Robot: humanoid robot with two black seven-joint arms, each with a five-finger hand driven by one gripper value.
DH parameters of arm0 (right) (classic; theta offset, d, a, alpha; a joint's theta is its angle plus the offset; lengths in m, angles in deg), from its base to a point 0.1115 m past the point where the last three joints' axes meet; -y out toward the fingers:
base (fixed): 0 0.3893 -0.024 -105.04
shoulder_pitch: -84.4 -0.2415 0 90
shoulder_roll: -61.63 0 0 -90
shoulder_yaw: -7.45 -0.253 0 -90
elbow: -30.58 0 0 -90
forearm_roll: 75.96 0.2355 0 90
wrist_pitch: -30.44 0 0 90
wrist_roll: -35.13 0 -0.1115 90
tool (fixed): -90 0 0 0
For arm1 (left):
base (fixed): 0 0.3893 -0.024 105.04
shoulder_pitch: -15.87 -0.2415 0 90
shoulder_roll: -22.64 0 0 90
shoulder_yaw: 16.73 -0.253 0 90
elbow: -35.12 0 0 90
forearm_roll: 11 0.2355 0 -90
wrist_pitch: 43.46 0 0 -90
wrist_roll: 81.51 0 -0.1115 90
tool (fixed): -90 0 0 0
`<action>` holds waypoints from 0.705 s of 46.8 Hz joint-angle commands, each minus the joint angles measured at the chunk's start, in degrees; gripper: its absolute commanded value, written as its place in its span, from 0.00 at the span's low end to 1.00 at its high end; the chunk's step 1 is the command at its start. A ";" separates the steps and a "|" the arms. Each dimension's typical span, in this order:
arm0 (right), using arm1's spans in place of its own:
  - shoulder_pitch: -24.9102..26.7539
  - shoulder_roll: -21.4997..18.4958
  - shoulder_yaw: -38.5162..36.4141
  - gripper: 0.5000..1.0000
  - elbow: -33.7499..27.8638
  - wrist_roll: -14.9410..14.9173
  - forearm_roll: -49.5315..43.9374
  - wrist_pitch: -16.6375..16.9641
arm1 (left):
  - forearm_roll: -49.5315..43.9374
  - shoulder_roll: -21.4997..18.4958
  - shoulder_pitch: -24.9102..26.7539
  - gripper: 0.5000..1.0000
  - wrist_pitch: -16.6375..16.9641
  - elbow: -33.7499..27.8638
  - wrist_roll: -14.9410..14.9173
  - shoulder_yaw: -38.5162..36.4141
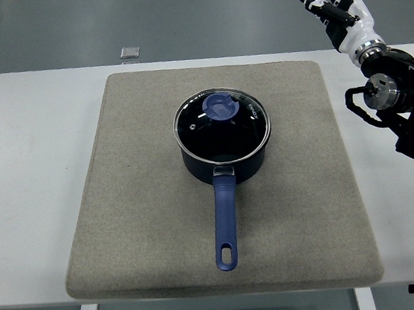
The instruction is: Lift the pot lid and place it to the right of the pot.
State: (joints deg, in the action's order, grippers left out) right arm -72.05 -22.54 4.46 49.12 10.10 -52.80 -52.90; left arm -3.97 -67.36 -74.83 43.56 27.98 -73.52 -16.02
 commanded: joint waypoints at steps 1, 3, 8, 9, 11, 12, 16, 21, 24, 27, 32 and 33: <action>-0.34 -0.03 0.00 0.81 -0.08 -0.02 -0.13 -0.24 | 0.00 0.00 -0.01 1.00 0.00 -0.07 0.00 0.00; -0.95 -0.20 0.00 0.81 -0.08 0.07 -0.13 -0.68 | 0.00 0.00 -0.01 1.00 0.00 0.02 0.00 0.00; -1.57 -0.20 0.00 0.81 -0.08 -0.02 0.14 -0.95 | 0.00 0.00 -0.01 1.00 0.00 0.02 0.00 0.00; -1.66 -0.20 0.00 0.81 -0.08 -0.02 0.14 -0.95 | 0.00 0.00 -0.01 1.00 0.00 0.02 0.00 0.00; -1.75 -0.20 0.00 0.81 -0.08 -0.02 0.23 -0.95 | 0.00 0.00 -0.01 1.00 0.00 0.02 0.00 0.00; -1.92 -0.12 0.00 0.81 -0.08 -0.02 0.23 -0.95 | 0.00 0.00 -0.01 1.00 0.00 0.02 0.09 0.00; -1.92 -0.03 0.00 0.81 -0.08 -0.02 0.49 -1.12 | 0.00 0.00 -0.01 1.00 0.00 -0.07 0.09 0.08; -1.75 -0.11 0.00 0.81 -0.08 -0.02 0.58 -1.30 | 0.00 0.00 -0.01 1.00 0.00 -0.07 0.00 0.08; -1.57 -0.29 0.00 0.80 -0.08 -0.02 0.58 -1.82 | 0.00 0.00 -0.01 1.00 0.00 -0.07 0.00 0.00; -1.48 -0.47 -0.09 0.80 -0.08 -0.02 0.58 -2.00 | 0.00 0.00 -0.01 1.00 0.00 0.02 0.00 0.00; -1.48 -0.29 -0.09 0.81 0.35 -0.02 0.49 -2.35 | 0.00 0.00 -0.01 1.00 0.00 0.02 0.00 0.00; -1.57 -0.29 -0.09 0.81 0.27 -0.02 0.49 -2.35 | 0.00 0.00 -0.01 1.00 0.00 -0.07 0.00 0.00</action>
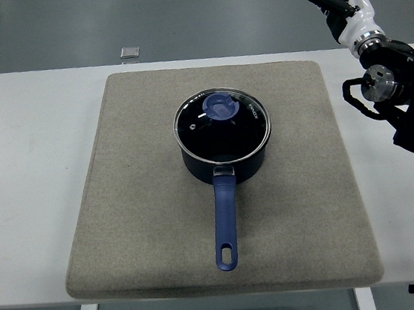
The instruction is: Lift the pot lid and place it to the right of the pot.
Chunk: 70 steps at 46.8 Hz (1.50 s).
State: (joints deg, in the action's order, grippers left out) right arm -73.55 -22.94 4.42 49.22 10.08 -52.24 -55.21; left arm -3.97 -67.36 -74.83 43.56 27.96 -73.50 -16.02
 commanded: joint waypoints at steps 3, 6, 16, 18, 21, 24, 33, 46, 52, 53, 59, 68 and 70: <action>-0.08 0.11 -0.04 0.80 0.16 0.01 -0.17 -0.13 | 0.00 0.00 0.00 1.00 0.00 0.04 -0.01 -0.01; -0.17 0.20 0.05 0.81 0.16 0.01 -0.60 -0.13 | 0.00 0.00 0.00 1.00 0.00 -0.05 0.08 -0.01; 0.01 0.03 0.22 0.80 0.25 0.01 -0.52 -0.13 | 0.00 0.00 0.00 1.00 0.00 -0.05 -0.01 -0.01; 0.10 0.02 0.48 0.80 0.25 0.01 -0.52 0.04 | 0.00 0.00 0.00 1.00 0.00 -0.05 -0.01 -0.01; 0.18 0.29 0.66 0.80 0.25 0.01 -0.52 0.13 | 0.00 0.00 0.00 1.00 0.00 -0.05 -0.01 0.08; 0.27 0.64 0.84 0.81 0.25 0.01 -0.78 0.31 | 0.00 0.00 0.00 1.00 0.00 -0.05 -0.01 -0.01; -0.34 2.57 0.92 0.80 0.07 -0.17 -5.25 2.50 | 0.00 0.00 0.00 1.00 0.00 -0.05 -0.01 0.08; -2.98 6.70 0.75 0.80 0.25 -2.37 -19.50 8.12 | 0.00 0.00 0.00 1.00 0.00 -0.05 -0.01 0.08; -5.87 8.55 0.84 0.80 0.34 -2.54 -22.57 10.41 | 0.00 0.00 0.00 1.00 0.00 -0.05 -0.01 0.08; -6.40 8.90 0.92 0.80 0.34 -2.63 -23.19 11.02 | 0.00 0.00 0.00 1.00 0.00 -0.05 -0.01 -0.01; -9.83 10.57 1.01 0.80 0.51 -5.00 -29.42 14.89 | 0.00 0.00 0.00 1.00 0.00 -0.05 -0.01 0.08; -14.49 13.03 1.01 0.79 2.53 -9.92 -36.37 21.75 | 0.00 0.00 0.00 1.00 0.00 -0.05 -0.01 -0.01; -15.45 13.73 1.01 0.79 4.02 -9.95 -38.13 22.63 | 0.00 0.00 0.00 1.00 0.00 -0.05 -0.01 0.08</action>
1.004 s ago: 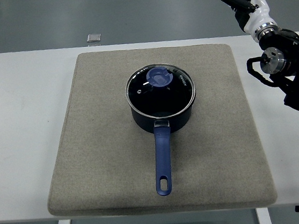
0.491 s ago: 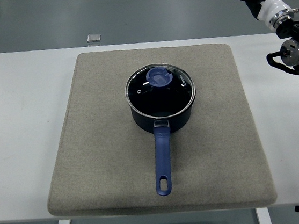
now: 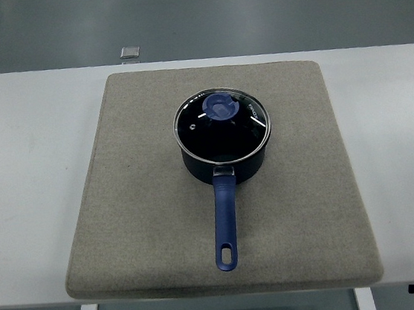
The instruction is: Lift the pot lid and place it to the right of the pot.
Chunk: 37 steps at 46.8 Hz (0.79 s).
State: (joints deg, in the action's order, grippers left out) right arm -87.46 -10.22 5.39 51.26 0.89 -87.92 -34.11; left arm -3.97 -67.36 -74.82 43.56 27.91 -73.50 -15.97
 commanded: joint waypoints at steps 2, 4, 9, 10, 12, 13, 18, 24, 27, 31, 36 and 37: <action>-2.60 1.88 -0.13 0.79 3.65 -0.75 -4.55 2.41 | 0.00 0.00 -0.01 1.00 0.00 0.00 -0.01 -0.06; -3.56 2.85 -0.31 0.79 5.76 -0.75 -6.48 3.29 | 0.00 0.00 -0.01 1.00 0.00 0.00 -0.01 -0.05; -5.85 4.78 -0.75 0.79 12.00 -0.75 -10.79 3.73 | 0.00 0.00 -0.01 1.00 0.00 0.00 -0.01 -0.05; -6.20 4.96 -0.83 0.79 13.32 -0.75 -11.75 3.65 | 0.00 0.00 -0.01 1.00 0.00 0.00 -0.01 -0.06; -6.73 5.40 -0.92 0.79 15.69 -0.75 -13.95 3.21 | 0.00 0.00 -0.01 1.00 0.00 0.00 -0.01 -0.06; -7.08 5.40 -0.92 0.79 16.75 -0.75 -15.27 3.03 | 0.00 0.00 -0.01 1.00 0.00 0.00 0.07 -0.06; -9.10 5.67 -1.01 0.79 20.00 -0.75 -19.84 1.98 | 0.00 0.00 -0.01 1.00 0.00 0.00 0.07 -0.06; -11.74 5.67 -0.92 0.79 20.89 -0.75 -24.15 2.24 | 0.00 0.00 -0.01 1.00 0.00 0.00 -0.01 -0.06; -12.62 5.40 -0.83 0.79 21.33 -0.75 -26.08 2.50 | 0.00 0.00 -0.01 1.00 0.00 0.00 0.07 -0.05; -13.76 5.67 -0.66 0.79 22.90 -0.75 -28.98 2.85 | 0.00 0.00 -0.01 1.00 0.00 0.00 -0.01 -0.06; -15.25 6.10 -0.66 0.79 25.89 -0.75 -32.94 2.94 | 0.00 0.00 -0.01 1.00 0.00 0.00 -0.01 -0.06; -15.78 6.10 -0.66 0.79 26.33 -0.75 -33.47 3.03 | 0.00 0.00 -0.01 1.00 0.00 0.00 -0.01 -0.06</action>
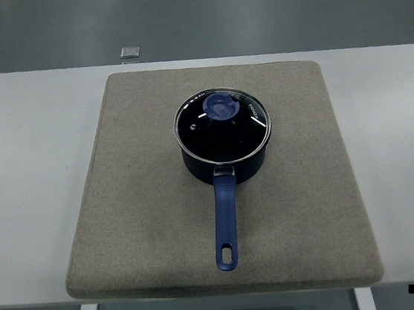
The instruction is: Lift the pot lid and place it to the right of the pot.
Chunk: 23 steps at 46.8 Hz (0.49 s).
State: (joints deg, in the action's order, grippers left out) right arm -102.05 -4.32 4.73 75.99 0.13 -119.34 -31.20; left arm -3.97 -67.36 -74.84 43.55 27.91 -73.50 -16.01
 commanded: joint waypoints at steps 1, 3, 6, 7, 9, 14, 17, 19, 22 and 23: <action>-1.71 0.29 0.09 0.79 1.96 0.00 -2.49 0.20 | 0.00 0.00 0.01 1.00 0.00 0.00 -0.02 0.07; -2.51 0.30 0.61 0.79 2.92 0.00 -3.37 0.47 | 0.00 0.00 0.01 1.00 0.00 0.00 -0.02 -0.01; -3.39 0.30 0.62 0.79 4.59 0.00 -4.87 1.26 | 0.00 0.00 0.01 1.00 0.00 0.00 -0.02 -0.01; -3.65 0.38 0.70 0.79 5.21 0.00 -5.57 1.43 | 0.00 0.00 0.01 1.00 0.00 0.00 -0.02 0.07; -4.35 0.38 0.62 0.79 6.53 0.00 -7.32 1.61 | 0.00 0.00 0.01 1.00 0.00 0.00 0.07 0.07; -5.49 1.00 0.53 0.79 9.43 0.00 -11.28 1.52 | 0.00 0.00 0.01 1.00 0.00 0.00 -0.02 0.07; -6.11 0.65 0.62 0.79 10.57 0.00 -12.87 0.91 | 0.00 0.00 0.01 1.00 0.00 0.09 -0.02 0.07; -6.20 0.21 0.62 0.79 10.75 0.00 -13.57 0.73 | 0.00 0.00 0.01 1.00 0.00 0.09 -0.02 -0.01; -6.03 -0.32 0.62 0.79 10.75 0.00 -14.97 -0.49 | 0.00 0.00 0.01 1.00 0.00 0.00 -0.02 -0.01; -5.85 -0.41 0.62 0.79 10.84 0.00 -15.67 -0.76 | 0.00 0.00 0.01 1.00 0.00 0.00 -0.02 0.07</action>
State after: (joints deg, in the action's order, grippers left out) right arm -108.23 -4.33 5.31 86.72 0.14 -133.46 -30.90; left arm -3.97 -67.36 -74.83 43.56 27.94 -73.51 -16.00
